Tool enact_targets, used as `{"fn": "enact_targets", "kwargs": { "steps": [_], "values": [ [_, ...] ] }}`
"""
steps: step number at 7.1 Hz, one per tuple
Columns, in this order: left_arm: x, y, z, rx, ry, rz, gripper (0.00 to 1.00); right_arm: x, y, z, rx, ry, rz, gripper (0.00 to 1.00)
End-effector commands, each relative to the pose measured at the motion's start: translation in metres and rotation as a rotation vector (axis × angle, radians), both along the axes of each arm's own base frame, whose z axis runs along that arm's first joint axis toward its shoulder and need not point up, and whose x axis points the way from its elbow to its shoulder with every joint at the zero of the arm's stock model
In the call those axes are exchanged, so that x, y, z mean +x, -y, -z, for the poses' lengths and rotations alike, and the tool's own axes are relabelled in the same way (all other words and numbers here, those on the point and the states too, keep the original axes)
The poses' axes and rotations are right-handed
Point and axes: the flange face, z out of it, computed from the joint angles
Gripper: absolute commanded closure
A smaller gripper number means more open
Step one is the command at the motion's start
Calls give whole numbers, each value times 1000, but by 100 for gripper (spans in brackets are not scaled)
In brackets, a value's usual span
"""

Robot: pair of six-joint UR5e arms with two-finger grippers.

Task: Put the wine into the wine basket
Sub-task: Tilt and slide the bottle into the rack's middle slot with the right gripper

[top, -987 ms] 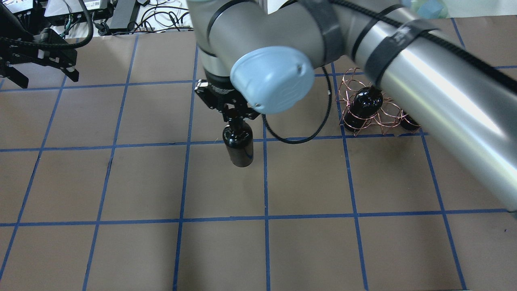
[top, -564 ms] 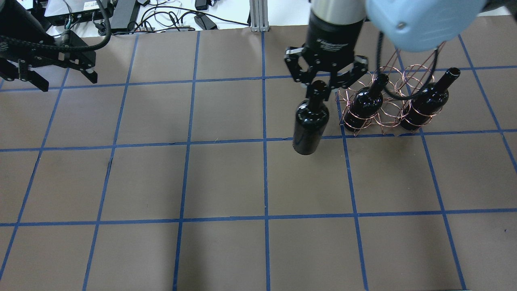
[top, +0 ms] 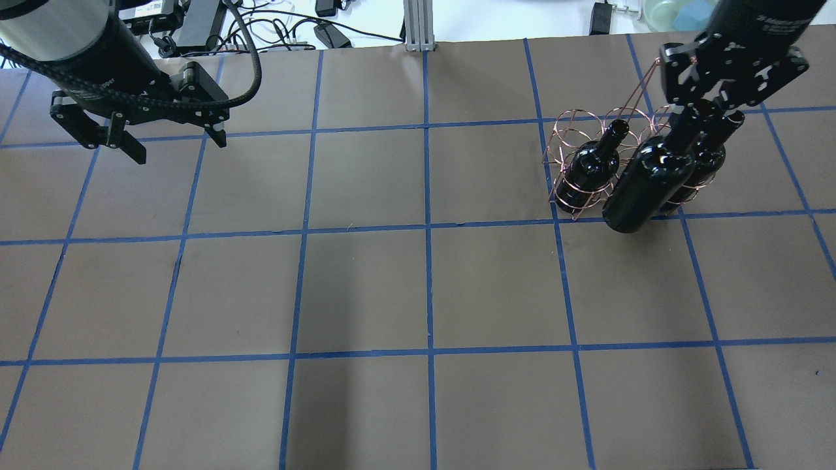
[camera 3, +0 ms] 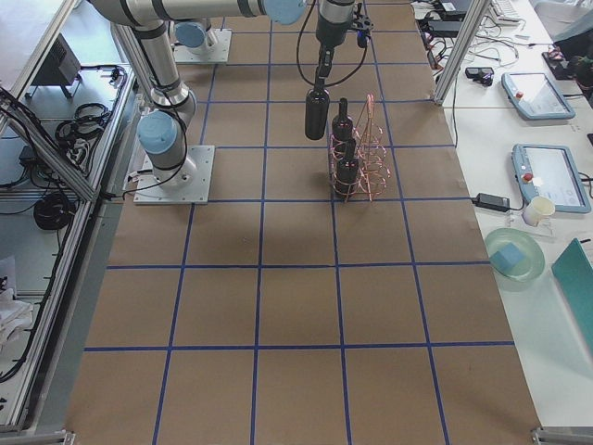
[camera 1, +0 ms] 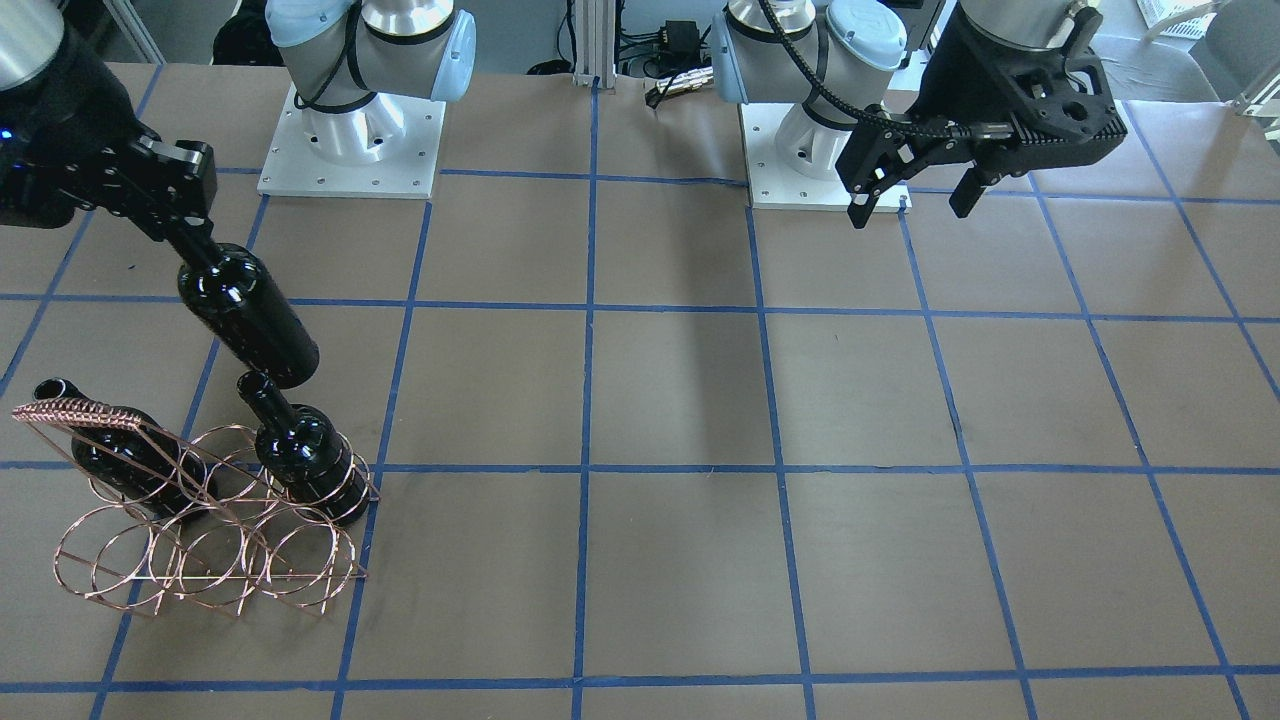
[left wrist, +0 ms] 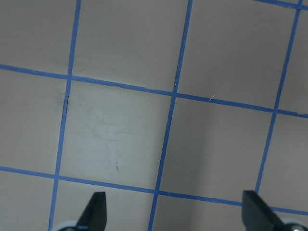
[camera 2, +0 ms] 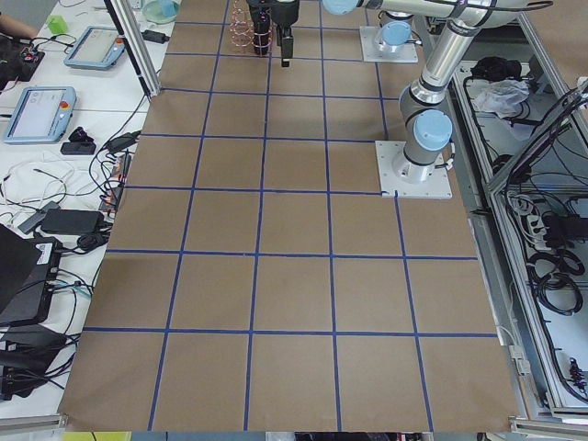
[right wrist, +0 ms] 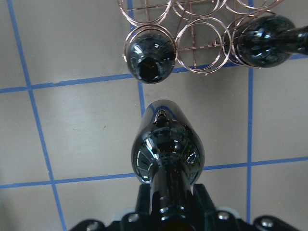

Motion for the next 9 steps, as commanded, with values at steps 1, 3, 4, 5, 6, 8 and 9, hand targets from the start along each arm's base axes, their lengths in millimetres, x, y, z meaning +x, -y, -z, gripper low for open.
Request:
{"fn": "enact_targets", "kwargs": {
  "steps": [1,3,4,5,6,8,9],
  "values": [
    [-7,-2,2,2,0,-6,0,-18,18,-6,-77,-2,-20,71],
    [-7,-3,1,-2,0,0,0,-23,55,2,-131,18,-15,70],
    [-5,-4,3,5,21,11,0,-24,64,12,-131,15,-31,70],
    [-4,-5,2,1,29,8,0,-26,67,15,-124,6,-39,70],
    [-4,-5,2,2,25,10,0,-27,68,16,-128,3,-65,70],
    [-3,-4,3,5,25,8,0,-28,70,21,-127,-2,-79,70],
    [-3,-4,4,5,23,8,0,-29,72,26,-118,0,-82,70]
  ]
}}
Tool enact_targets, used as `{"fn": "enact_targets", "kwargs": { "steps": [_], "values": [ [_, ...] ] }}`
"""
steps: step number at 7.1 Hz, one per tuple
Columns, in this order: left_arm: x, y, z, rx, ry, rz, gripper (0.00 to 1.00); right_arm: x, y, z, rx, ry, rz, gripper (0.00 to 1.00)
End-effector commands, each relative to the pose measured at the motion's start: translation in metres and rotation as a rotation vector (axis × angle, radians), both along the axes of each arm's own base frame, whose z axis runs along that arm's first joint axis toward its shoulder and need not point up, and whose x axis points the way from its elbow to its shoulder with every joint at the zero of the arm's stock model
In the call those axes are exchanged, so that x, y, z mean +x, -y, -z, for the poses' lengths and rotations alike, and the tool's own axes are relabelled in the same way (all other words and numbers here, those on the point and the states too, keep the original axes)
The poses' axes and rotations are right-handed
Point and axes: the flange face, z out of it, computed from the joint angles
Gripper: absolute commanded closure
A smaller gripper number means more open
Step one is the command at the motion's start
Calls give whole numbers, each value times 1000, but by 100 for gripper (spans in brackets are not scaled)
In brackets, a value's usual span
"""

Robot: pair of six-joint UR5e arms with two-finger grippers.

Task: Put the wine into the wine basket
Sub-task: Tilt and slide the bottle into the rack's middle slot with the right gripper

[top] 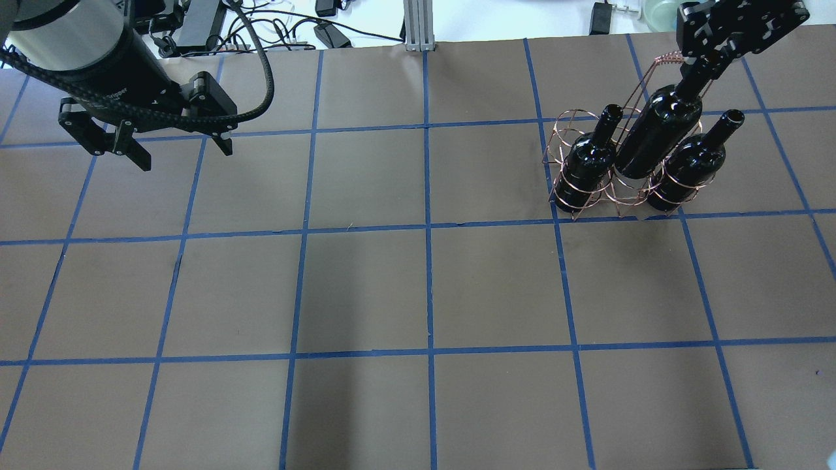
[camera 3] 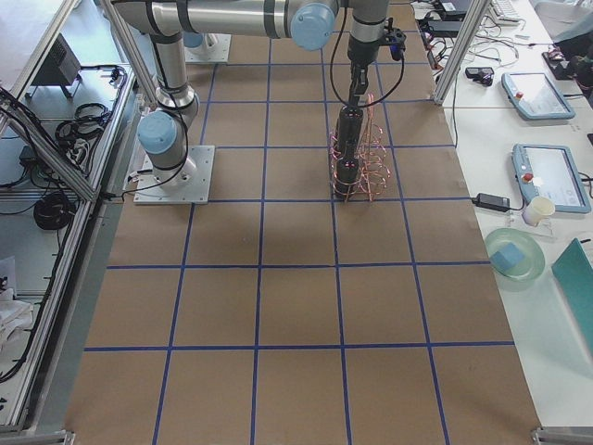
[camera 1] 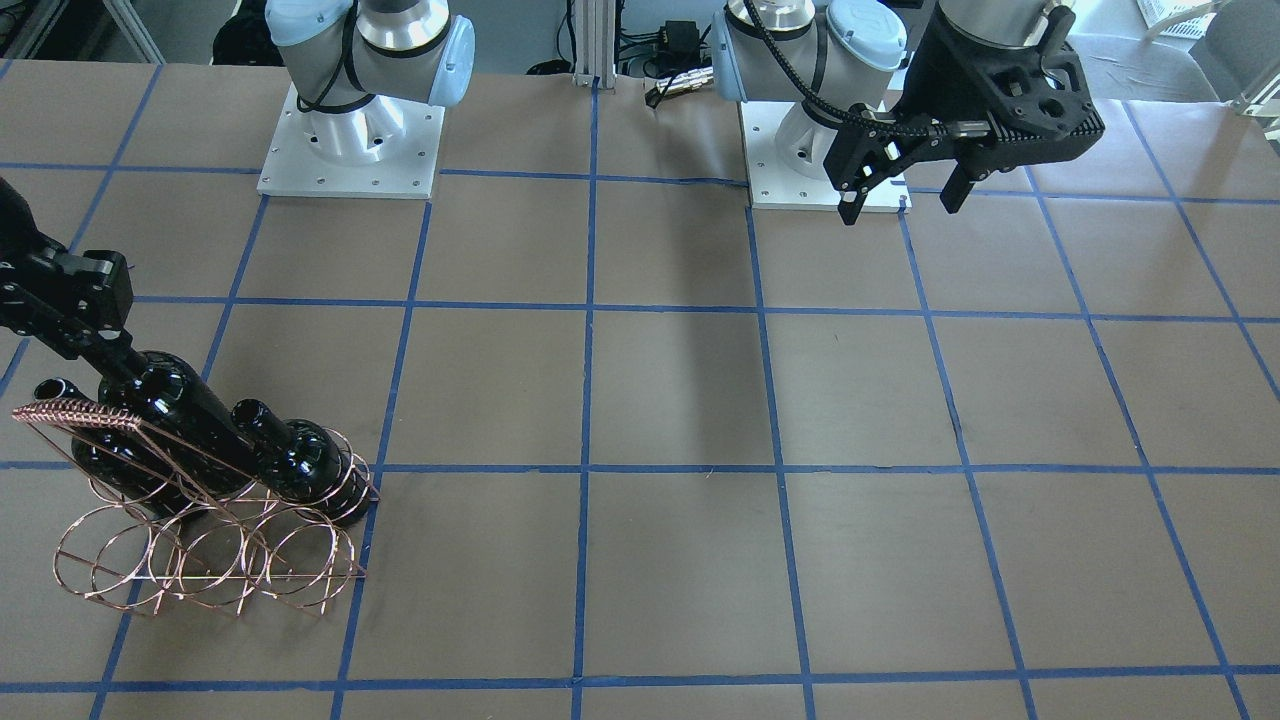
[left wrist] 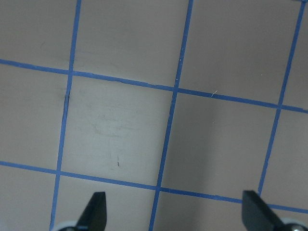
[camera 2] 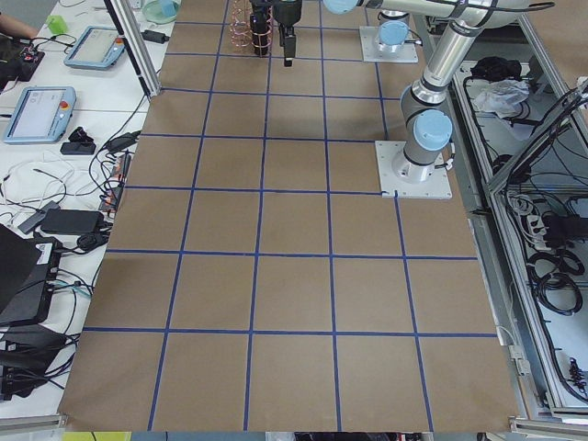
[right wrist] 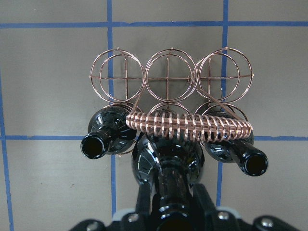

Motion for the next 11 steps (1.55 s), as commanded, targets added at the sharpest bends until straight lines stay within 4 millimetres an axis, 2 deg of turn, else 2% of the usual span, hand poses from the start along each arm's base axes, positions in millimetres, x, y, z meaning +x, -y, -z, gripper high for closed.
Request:
{"fn": "enact_targets", "kwargs": {
  "steps": [1,4,5,8,10,11],
  "values": [
    [0,1,1,2,-3,0,0,-3,3,7,11,-10,-24,70],
    [0,0,5,10,-2,2,0,-3,5,8,3,-11,-37,70],
    [0,-2,4,8,-2,2,0,-4,9,16,16,-4,-38,70],
    [-2,-4,3,5,-11,3,0,-7,18,59,26,-16,-80,69],
    [-3,-6,1,2,-17,4,0,-8,20,63,21,-21,-81,68],
    [-9,-7,-1,-4,-81,-9,0,-7,20,62,16,-19,-83,63]
  ]
}}
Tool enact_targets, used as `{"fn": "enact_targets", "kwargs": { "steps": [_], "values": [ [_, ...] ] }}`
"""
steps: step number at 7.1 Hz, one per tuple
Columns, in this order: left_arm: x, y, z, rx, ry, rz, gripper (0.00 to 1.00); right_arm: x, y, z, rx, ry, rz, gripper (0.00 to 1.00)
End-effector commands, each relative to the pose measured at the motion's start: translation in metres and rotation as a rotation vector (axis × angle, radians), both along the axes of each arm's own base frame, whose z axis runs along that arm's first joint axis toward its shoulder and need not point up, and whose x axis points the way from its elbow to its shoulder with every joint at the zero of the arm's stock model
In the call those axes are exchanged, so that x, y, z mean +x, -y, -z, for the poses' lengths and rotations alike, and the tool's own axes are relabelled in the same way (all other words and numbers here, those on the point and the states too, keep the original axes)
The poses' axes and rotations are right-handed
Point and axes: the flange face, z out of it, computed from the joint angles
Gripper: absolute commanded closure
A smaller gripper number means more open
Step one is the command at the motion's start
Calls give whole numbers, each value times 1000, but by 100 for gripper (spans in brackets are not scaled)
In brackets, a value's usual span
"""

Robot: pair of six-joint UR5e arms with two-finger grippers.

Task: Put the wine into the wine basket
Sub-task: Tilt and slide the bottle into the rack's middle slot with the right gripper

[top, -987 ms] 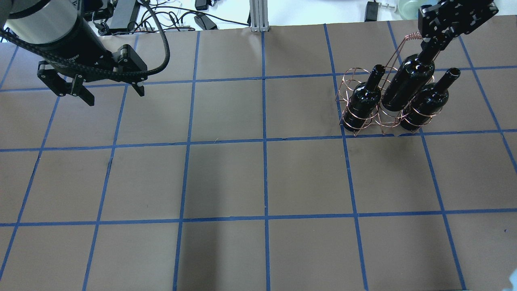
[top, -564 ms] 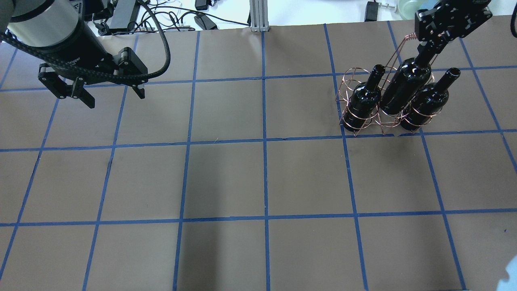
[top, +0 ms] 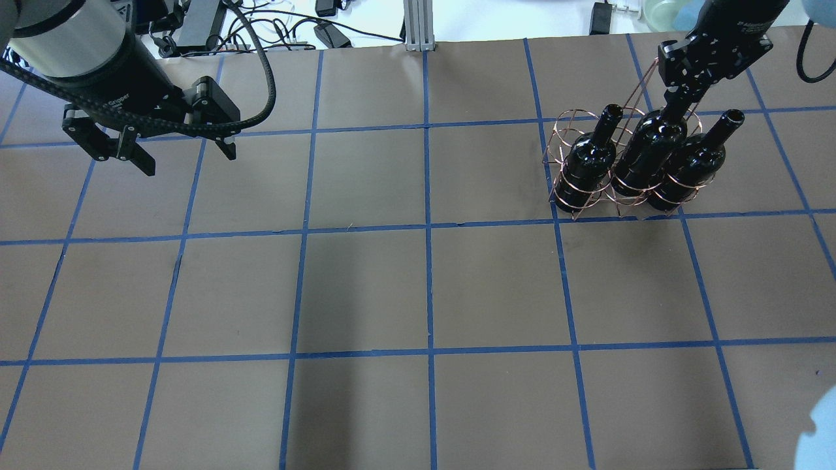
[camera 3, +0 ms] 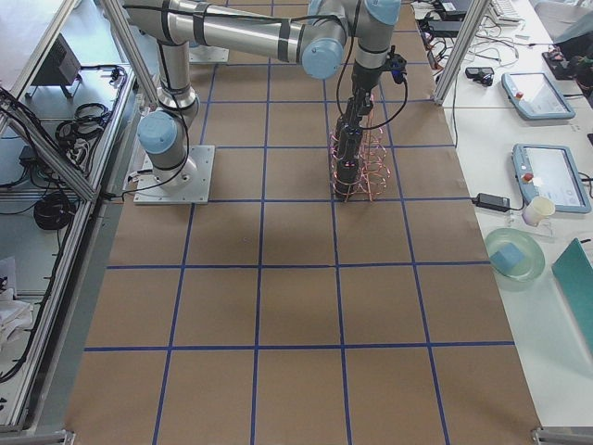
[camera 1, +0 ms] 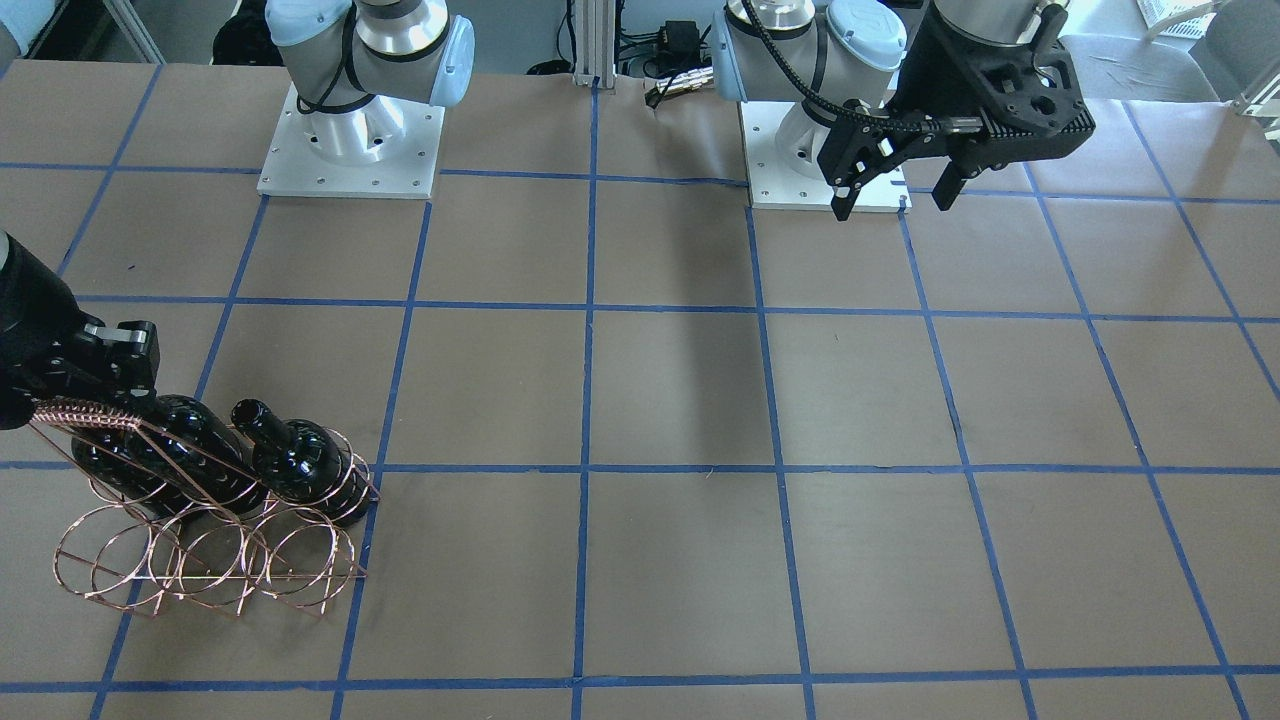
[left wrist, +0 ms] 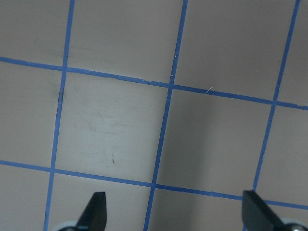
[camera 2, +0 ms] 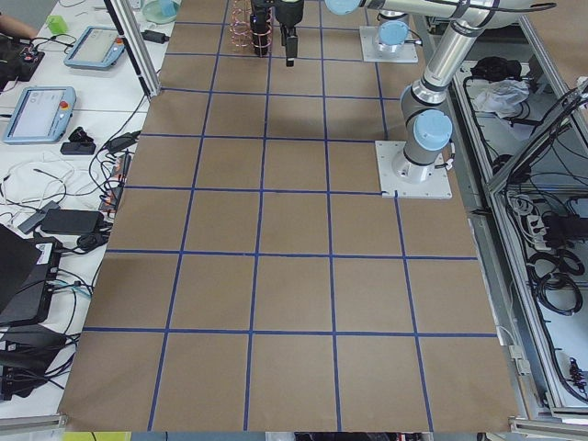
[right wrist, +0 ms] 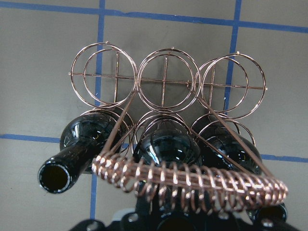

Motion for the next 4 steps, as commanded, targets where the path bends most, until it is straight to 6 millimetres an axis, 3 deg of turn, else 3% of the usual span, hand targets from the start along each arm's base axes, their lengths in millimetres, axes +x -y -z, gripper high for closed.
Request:
{"fn": "enact_targets", "kwargs": {
  "steps": [1,2,4],
  "values": [
    [-10,0,3,7,-88,-8,0,0,2,-1,-22,-3,-10,39],
    [-8,-3,5,9,-71,-9,0,1,4,-4,-47,-1,-18,1],
    [-7,3,7,-12,-65,12,0,3,-5,-23,-77,-8,-13,0]
  ]
}}
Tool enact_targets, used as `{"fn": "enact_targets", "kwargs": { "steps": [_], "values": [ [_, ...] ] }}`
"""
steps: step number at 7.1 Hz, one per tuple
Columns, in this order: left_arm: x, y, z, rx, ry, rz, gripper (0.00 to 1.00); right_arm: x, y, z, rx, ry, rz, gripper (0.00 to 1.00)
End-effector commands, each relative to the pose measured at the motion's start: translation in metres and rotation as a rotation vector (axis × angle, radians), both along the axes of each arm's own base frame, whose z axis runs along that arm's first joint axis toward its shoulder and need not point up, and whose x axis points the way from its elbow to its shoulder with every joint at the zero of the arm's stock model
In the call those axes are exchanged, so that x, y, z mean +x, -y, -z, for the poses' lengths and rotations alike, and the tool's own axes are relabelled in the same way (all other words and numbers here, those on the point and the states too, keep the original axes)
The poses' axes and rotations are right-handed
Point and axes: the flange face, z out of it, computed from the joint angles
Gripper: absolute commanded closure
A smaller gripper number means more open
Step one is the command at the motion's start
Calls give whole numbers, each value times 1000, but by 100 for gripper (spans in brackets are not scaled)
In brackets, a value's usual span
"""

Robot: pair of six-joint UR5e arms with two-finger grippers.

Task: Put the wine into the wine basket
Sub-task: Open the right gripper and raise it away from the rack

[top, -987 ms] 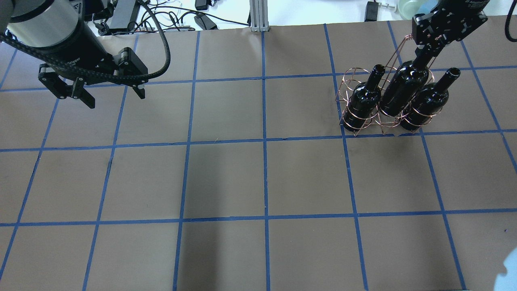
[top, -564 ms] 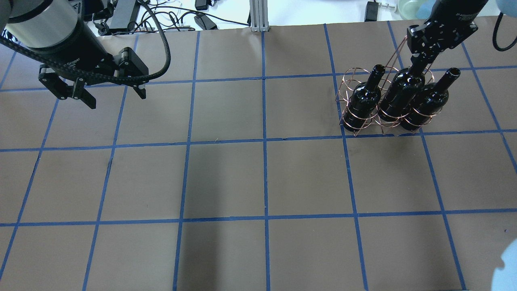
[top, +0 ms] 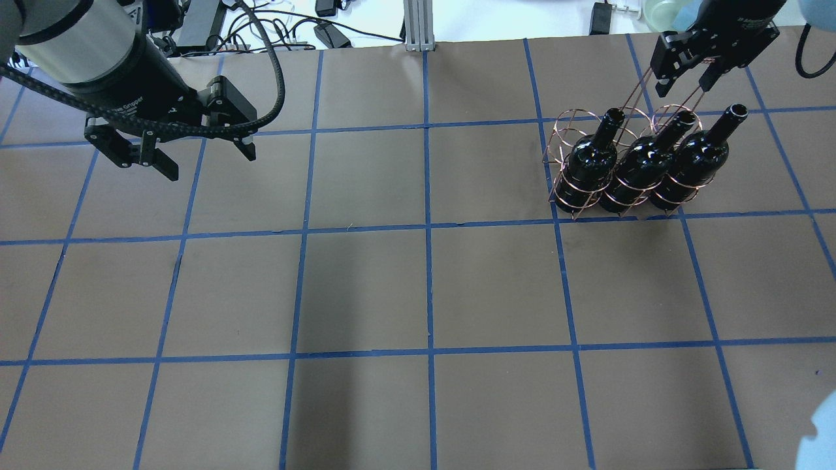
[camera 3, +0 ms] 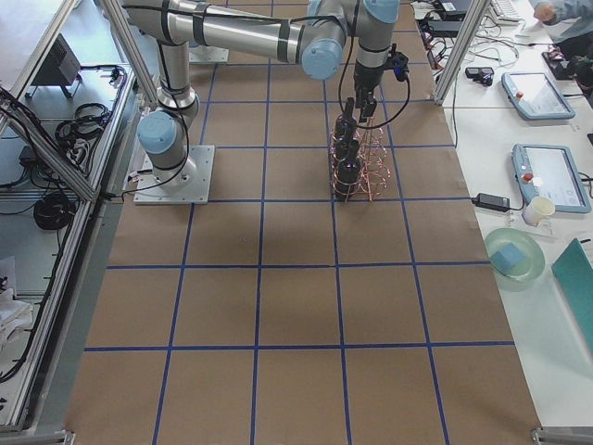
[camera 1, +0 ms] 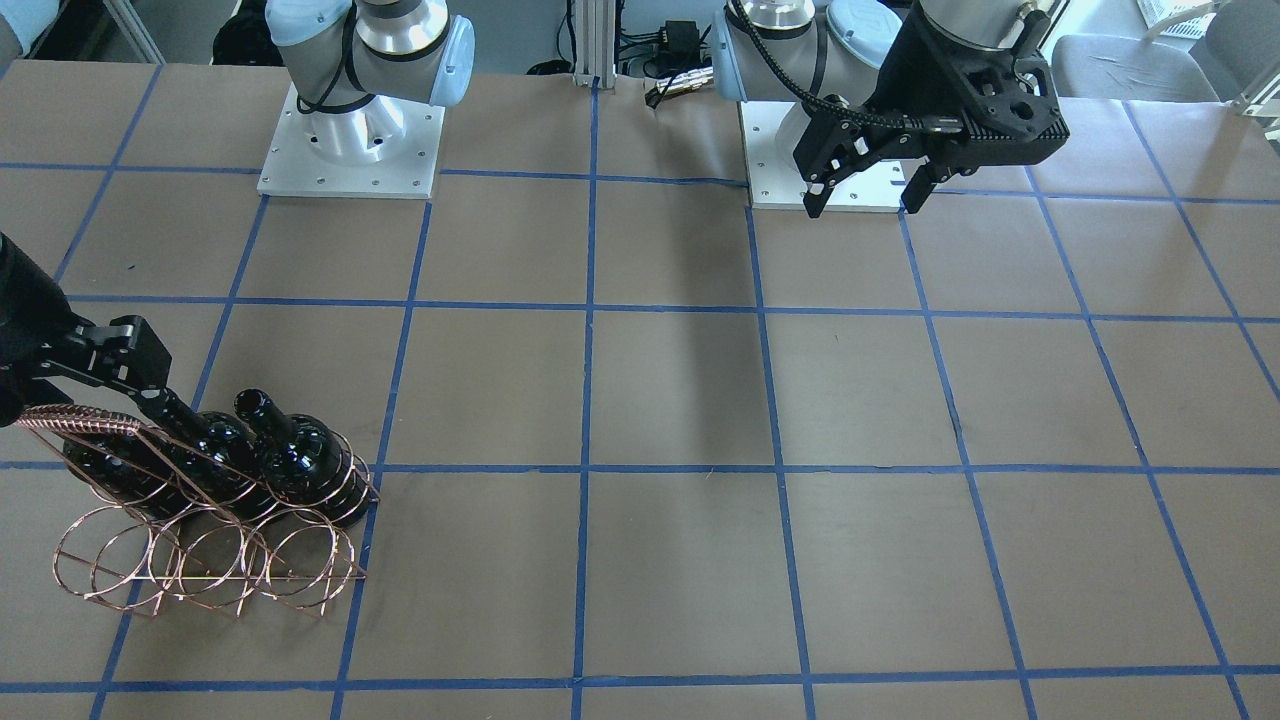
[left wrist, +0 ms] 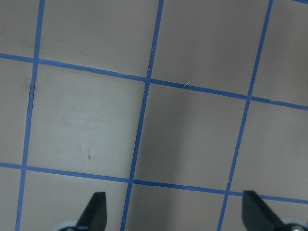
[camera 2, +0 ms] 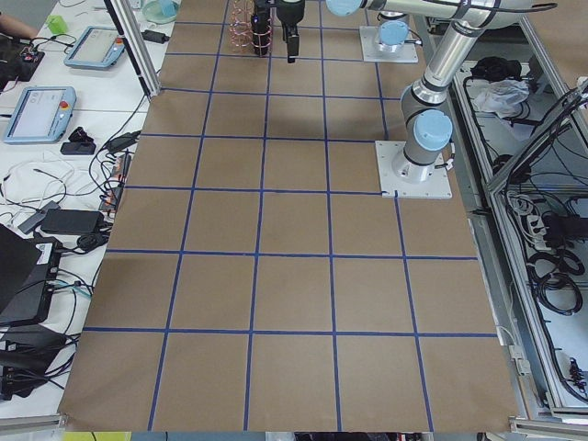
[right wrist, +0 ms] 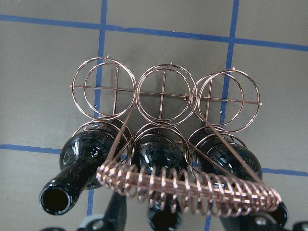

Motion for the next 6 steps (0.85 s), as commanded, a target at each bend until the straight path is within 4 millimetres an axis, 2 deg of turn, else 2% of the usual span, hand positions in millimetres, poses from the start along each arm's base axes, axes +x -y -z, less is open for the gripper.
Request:
{"fn": "enact_targets", "kwargs": {
  "steps": [1,2,3,5,6],
  "values": [
    [1,5,2,-18,5,46,0,6,-20,-38,-63,-18,0,0],
    [5,5,3,-20,43,77,0,13,-35,-60,-91,-20,-8,0],
    [10,6,2,-27,65,132,0,36,-61,-87,-112,-9,-32,0],
    [11,6,1,-30,70,168,0,101,-87,-95,-76,27,50,0],
    [12,4,-1,-31,71,165,0,119,-91,-95,-72,21,35,0]
  ]
}}
